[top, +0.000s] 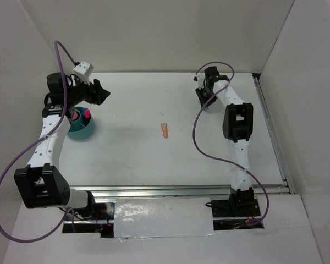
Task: Sort the stationery into containers
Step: Pick up the stationery from the center of the board, then place the stationery in the storage box.
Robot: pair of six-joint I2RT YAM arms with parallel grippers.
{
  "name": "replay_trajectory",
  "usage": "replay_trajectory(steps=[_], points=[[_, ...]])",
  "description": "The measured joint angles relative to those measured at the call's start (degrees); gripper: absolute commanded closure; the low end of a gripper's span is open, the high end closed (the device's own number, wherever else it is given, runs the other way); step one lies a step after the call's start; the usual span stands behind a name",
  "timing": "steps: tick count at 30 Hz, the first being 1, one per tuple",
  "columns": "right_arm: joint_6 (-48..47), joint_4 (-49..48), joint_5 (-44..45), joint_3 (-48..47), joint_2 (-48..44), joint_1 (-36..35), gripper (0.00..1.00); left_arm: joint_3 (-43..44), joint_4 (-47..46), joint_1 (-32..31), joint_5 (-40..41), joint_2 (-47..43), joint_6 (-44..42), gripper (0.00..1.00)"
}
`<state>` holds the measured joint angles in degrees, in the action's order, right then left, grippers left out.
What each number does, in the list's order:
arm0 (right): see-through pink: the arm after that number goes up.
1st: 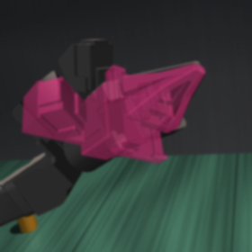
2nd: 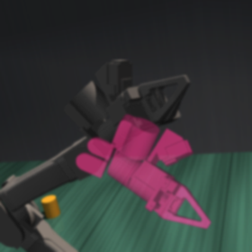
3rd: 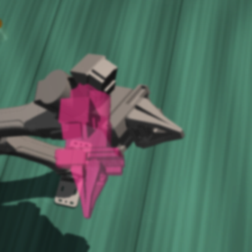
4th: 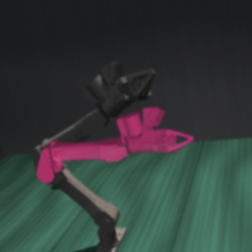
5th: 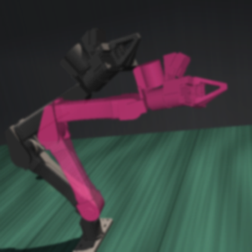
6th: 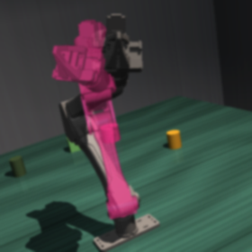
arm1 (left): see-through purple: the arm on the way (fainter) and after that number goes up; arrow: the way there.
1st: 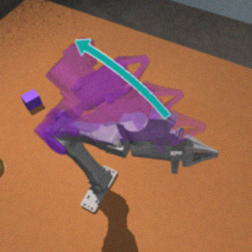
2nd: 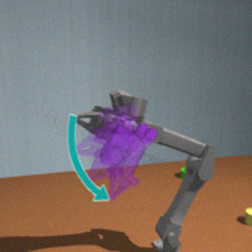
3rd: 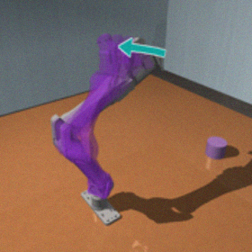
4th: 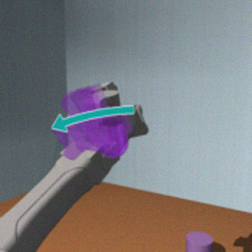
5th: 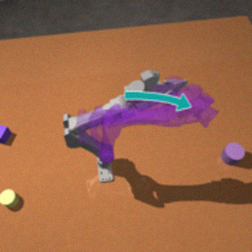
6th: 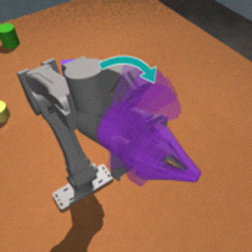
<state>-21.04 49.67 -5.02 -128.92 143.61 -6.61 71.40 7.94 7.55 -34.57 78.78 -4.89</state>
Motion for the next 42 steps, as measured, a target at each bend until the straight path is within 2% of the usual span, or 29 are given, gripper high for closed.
replay_trajectory(steps=[3,8,13,17,21,27,38,40,42], points=[[-0.4,-0.3,-2.5,6.5,-4.2,-1.1,1.0,-0.6,-2.6,0.2,-2.1,-0.1,5.6,0.27],[0.0,0.7,-12.3,16.1,-16.3,-5.7,1.0,-6.2,-11.4,-0.3,-6.8,-1.6,18.3,0.24],[1.3,-4.4,-20.0,20.6,-32.1,-15.4,1.0,-10.1,-18.4,-4.5,-9.9,-1.8,29.8,0.22],[1.4,-9.4,-21.5,23.3,-40.8,-24.6,1.0,-11.5,-20.7,-8.3,-10.6,-2.0,35.9,0.22],[0.8,-13.3,-18.1,24.7,-42.2,-30.0,1.0,-11.5,-20.9,-10.4,-10.6,-2.1,40.1,0.22],[-1.7,-15.2,-10.1,28.1,-42.1,-33.7,1.0,-11.5,-20.4,-11.0,-12.0,-2.1,45.4,0.26],[-4.4,-18.8,-3.1,28.8,-42.1,-38.1,1.0,-11.5,-16.7,-12.3,-14.4,-2.0,47.2,0.33],[-4.6,-19.1,-2.9,28.8,-42.1,-38.7,1.0,-11.5,-16.0,-12.4,-14.4,-1.9,47.1,0.36],[-4.9,-19.2,-2.6,28.8,-42.1,-39.3,1.0,-11.5,-15.4,-12.6,-14.4,-1.7,47.1,0.45]])
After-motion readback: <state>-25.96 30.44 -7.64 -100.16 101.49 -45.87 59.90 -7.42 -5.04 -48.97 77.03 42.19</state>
